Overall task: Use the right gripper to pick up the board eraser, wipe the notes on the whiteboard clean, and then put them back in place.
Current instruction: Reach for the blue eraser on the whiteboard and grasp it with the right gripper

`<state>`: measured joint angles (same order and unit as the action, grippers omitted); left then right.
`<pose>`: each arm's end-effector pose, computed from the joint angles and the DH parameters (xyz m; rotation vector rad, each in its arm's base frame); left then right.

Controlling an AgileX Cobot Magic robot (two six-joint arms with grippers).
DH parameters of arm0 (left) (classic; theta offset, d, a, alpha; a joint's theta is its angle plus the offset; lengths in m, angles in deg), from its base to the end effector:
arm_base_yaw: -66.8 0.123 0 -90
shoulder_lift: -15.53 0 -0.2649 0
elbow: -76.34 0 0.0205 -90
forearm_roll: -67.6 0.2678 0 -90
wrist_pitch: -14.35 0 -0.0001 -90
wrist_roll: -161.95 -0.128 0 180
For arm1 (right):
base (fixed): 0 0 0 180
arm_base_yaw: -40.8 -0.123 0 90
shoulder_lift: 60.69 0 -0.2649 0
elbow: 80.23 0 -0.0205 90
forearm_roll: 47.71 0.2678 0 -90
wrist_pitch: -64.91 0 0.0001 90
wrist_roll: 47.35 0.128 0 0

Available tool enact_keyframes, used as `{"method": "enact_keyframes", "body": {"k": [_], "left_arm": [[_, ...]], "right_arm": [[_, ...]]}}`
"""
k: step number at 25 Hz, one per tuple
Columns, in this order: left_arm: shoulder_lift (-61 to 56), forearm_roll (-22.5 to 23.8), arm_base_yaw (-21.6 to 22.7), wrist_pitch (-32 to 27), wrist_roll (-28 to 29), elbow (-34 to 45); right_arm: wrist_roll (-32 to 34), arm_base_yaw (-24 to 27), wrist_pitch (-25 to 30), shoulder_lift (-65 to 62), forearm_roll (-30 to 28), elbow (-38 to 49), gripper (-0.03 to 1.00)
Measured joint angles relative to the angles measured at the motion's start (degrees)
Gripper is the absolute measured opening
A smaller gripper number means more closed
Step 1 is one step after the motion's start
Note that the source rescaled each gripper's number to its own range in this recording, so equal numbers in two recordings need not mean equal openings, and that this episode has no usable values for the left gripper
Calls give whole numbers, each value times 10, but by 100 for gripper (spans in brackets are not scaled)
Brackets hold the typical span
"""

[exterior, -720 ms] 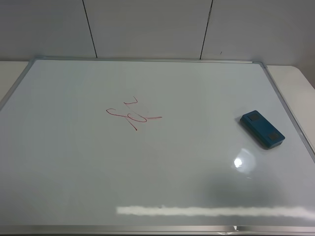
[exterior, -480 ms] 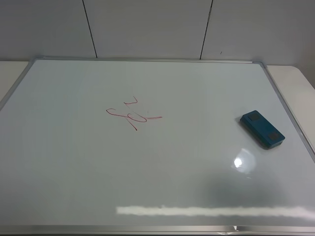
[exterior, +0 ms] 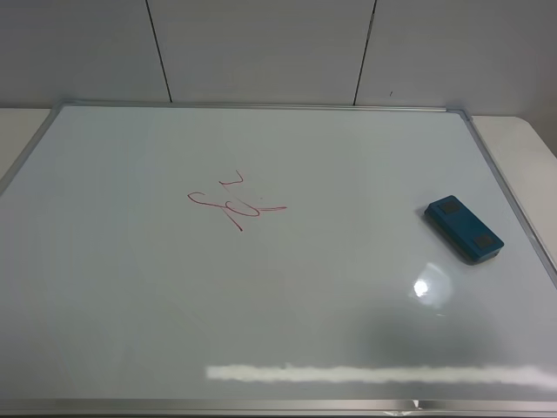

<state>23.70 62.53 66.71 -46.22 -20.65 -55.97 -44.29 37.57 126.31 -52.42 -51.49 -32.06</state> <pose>0.0622 -0.0100 0.2712 0.0520 2.0292 -0.0781 0.0630 -0.0039 0.2666 0.0004 2.0549 -0.0110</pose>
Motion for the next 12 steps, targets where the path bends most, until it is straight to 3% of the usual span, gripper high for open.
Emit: {"method": "enact_keyframes", "body": {"k": [5, 12], "left_arm": [[0, 0, 0, 0, 0, 0], [0, 0, 0, 0, 0, 0]], "right_arm": [[0, 0, 0, 39, -1, 0, 87], [0, 0, -1, 136, -1, -22, 91]]}}
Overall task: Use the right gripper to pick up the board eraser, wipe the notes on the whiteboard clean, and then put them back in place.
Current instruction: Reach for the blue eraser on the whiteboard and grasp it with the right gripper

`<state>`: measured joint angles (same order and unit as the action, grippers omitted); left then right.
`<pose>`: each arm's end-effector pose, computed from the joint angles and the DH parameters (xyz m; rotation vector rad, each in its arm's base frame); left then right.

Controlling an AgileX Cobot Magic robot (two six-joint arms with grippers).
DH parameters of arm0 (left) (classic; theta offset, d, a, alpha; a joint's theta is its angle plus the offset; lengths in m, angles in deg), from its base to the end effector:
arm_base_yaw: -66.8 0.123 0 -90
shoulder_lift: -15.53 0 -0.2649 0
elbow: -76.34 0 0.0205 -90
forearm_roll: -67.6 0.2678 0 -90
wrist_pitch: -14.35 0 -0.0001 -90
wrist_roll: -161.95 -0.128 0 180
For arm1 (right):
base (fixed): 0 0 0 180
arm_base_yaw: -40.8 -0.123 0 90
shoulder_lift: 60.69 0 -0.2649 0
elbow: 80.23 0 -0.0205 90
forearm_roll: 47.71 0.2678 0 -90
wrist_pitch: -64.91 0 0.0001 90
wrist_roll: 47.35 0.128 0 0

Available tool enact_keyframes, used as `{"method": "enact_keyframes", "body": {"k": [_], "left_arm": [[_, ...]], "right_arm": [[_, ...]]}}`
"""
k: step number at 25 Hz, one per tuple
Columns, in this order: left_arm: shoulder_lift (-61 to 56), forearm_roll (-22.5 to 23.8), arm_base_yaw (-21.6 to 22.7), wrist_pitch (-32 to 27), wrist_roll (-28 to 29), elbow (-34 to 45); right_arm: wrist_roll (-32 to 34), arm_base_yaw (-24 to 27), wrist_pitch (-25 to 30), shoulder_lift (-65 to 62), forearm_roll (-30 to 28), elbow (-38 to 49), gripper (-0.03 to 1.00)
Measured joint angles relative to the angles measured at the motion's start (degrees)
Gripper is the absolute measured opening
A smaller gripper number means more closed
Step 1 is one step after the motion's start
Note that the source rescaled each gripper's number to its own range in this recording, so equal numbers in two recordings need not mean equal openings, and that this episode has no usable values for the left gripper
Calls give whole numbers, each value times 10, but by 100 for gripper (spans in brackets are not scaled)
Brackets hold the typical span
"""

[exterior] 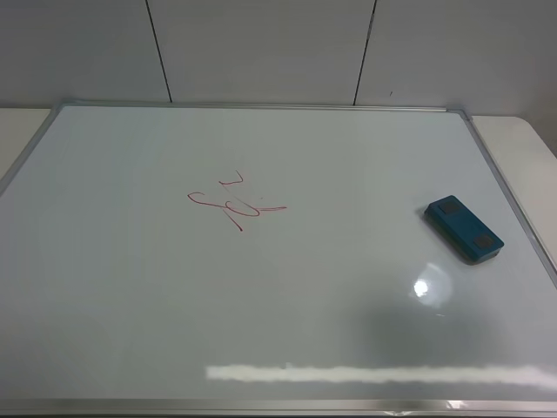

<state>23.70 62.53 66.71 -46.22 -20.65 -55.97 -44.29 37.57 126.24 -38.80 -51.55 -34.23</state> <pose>0.0622 -0.0100 0.2712 0.0520 2.0292 -0.0781 0.0939 -0.0022 0.2608 -0.0081 2.2531 -0.0247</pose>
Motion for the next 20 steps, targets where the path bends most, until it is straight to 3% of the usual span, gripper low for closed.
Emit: {"method": "enact_keyframes", "body": {"k": [5, 16, 20], "left_arm": [[0, 0, 0, 0, 0, 0], [0, 0, 0, 0, 0, 0], [0, 0, 0, 0, 0, 0]], "right_arm": [[-1, 0, 3, 91, -16, -65, 98], [-56, 0, 78, 388, -43, -271, 100], [-87, 0, 80, 501, -39, -338, 100]]}}
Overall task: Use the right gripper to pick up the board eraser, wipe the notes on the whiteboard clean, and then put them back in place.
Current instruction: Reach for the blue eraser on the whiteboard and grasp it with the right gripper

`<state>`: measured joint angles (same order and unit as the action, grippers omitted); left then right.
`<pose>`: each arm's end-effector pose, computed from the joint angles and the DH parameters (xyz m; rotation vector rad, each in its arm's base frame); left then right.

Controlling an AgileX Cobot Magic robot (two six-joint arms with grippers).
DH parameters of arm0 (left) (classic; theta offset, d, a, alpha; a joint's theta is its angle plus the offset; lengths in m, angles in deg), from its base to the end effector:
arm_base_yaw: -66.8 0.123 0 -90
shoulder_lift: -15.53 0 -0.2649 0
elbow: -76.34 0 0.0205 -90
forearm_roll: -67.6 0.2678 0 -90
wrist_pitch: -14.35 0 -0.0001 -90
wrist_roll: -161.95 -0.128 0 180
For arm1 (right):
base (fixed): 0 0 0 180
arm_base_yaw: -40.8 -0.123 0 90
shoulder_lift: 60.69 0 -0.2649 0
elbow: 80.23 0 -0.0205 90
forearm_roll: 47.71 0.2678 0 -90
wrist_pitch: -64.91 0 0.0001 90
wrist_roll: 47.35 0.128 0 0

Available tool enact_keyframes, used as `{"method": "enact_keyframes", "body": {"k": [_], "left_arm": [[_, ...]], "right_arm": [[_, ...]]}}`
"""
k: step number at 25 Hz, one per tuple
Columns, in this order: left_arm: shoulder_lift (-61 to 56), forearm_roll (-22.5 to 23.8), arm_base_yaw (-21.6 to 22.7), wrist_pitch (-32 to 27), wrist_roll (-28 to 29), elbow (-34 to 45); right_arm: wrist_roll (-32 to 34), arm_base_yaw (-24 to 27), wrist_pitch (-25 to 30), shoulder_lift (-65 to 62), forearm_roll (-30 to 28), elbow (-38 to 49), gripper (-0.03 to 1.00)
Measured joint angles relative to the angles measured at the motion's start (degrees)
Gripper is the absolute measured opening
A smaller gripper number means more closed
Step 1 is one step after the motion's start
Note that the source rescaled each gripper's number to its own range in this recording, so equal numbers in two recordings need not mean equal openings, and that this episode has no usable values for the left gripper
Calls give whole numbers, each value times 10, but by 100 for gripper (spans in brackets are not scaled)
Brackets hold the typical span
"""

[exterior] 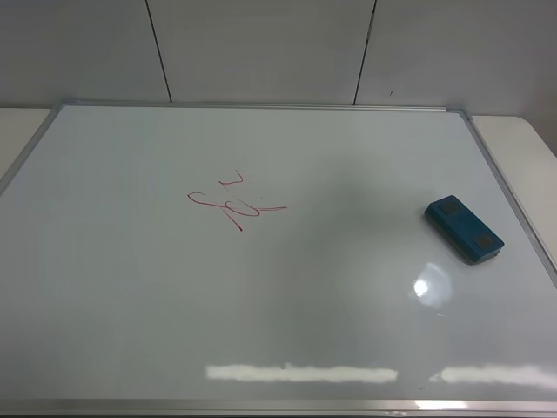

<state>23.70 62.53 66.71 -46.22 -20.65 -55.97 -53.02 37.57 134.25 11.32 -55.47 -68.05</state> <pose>0.0622 -0.0100 0.2712 0.0520 2.0292 -0.0781 0.2399 -0.0027 0.3089 -0.2317 2.6663 -0.1983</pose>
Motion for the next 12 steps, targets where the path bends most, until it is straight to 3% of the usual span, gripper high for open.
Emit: {"method": "enact_keyframes", "body": {"k": [4, 12], "left_arm": [[0, 0, 0, 0, 0, 0], [0, 0, 0, 0, 0, 0]], "right_arm": [[-39, 0, -1, 89, 22, -44, 100], [-126, 0, -46, 199, 90, -52, 100]]}}
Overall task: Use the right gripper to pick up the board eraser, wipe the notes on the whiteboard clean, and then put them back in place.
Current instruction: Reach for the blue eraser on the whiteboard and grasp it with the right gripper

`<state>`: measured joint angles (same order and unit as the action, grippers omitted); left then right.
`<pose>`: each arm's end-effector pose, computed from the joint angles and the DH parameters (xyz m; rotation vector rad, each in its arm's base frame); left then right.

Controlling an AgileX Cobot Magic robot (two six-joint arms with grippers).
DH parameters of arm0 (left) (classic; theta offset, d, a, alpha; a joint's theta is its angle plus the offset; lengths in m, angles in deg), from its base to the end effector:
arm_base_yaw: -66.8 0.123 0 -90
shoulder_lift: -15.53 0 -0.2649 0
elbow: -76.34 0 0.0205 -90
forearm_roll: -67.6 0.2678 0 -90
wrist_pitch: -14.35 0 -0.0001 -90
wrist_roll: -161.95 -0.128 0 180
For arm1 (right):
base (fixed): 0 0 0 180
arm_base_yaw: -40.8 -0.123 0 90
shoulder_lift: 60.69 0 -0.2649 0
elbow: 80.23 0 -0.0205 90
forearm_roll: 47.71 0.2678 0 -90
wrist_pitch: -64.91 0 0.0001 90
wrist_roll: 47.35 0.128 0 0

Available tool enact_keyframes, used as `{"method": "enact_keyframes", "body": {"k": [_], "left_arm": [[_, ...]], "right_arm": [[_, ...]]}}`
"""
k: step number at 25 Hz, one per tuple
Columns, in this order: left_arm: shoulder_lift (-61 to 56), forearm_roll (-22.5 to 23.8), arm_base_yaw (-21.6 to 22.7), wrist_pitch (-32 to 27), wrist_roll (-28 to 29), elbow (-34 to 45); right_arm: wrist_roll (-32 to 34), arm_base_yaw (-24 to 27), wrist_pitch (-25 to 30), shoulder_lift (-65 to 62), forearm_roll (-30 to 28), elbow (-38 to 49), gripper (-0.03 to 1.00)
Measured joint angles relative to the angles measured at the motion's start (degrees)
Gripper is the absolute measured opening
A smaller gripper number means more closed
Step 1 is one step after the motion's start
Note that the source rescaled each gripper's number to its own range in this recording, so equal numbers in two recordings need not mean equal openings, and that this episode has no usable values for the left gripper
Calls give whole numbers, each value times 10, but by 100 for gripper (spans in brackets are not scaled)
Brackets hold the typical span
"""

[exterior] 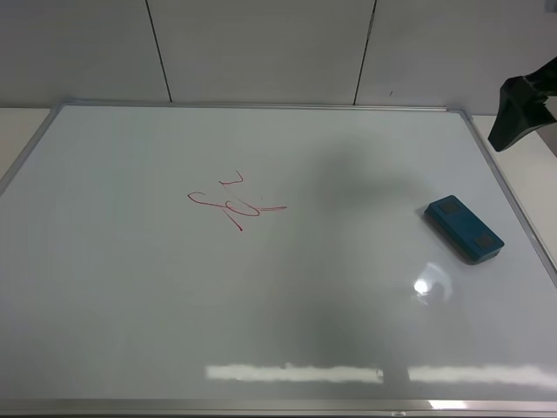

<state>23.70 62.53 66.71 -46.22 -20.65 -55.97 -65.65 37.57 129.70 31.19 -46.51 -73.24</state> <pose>0.0622 -0.0100 0.2712 0.0520 2.0292 -0.0781 0.3117 0.0200 0.2439 -0.5248 2.8075 -0.0251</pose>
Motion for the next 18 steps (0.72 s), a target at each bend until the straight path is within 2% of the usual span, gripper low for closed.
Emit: {"method": "enact_keyframes", "body": {"k": [8, 18], "left_arm": [[0, 0, 0, 0, 0, 0], [0, 0, 0, 0, 0, 0]], "right_arm": [[-42, 0, -66, 59, 26, 25, 100], [-64, 0, -228, 65, 41, 170, 100]]}}
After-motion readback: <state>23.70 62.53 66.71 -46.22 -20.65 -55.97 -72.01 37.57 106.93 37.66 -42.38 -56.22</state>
